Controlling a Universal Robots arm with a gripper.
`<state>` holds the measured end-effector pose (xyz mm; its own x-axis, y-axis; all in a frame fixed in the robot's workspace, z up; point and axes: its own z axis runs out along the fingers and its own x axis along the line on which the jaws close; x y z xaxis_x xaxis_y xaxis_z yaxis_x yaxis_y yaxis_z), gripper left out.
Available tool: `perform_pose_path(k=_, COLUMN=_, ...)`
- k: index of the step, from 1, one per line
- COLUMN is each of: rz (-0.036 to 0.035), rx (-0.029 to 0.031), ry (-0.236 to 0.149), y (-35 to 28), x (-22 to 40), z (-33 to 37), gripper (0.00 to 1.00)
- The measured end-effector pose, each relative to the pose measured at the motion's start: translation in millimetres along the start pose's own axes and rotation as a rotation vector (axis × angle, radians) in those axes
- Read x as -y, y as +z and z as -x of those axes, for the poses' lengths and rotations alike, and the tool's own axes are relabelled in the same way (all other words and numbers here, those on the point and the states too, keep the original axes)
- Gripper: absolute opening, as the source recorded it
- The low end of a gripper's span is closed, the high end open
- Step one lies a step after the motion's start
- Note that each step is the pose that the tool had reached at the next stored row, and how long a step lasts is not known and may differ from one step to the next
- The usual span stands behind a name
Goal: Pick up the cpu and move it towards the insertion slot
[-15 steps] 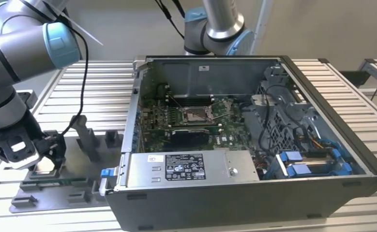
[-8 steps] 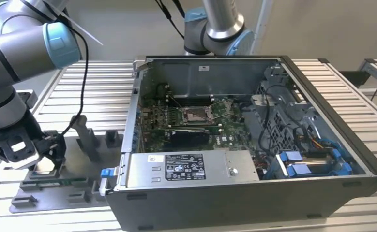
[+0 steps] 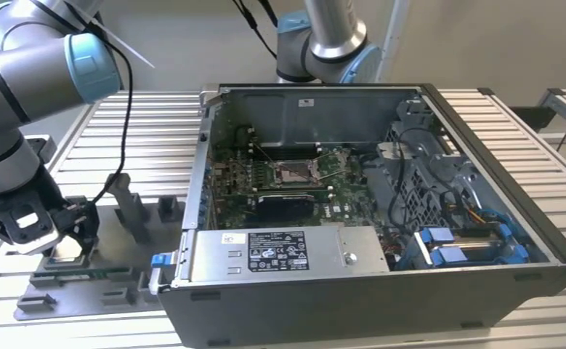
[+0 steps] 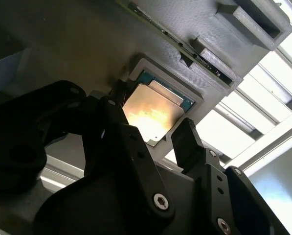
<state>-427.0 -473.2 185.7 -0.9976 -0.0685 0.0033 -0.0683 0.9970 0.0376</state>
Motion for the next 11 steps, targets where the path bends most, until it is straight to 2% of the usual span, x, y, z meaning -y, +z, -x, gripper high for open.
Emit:
perform_pose_path(k=7, rz=0.0, rx=0.0, ry=0.0, y=0.0, x=0.0, z=0.2, gripper=1.0)
perform_pose_path(k=8, rz=0.0, rx=0.0, ry=0.0, y=0.0, x=0.0, z=0.2, gripper=0.0)
perform_pose_path(k=11, rz=0.0, rx=0.0, ry=0.0, y=0.0, x=0.0, z=0.2, gripper=0.0)
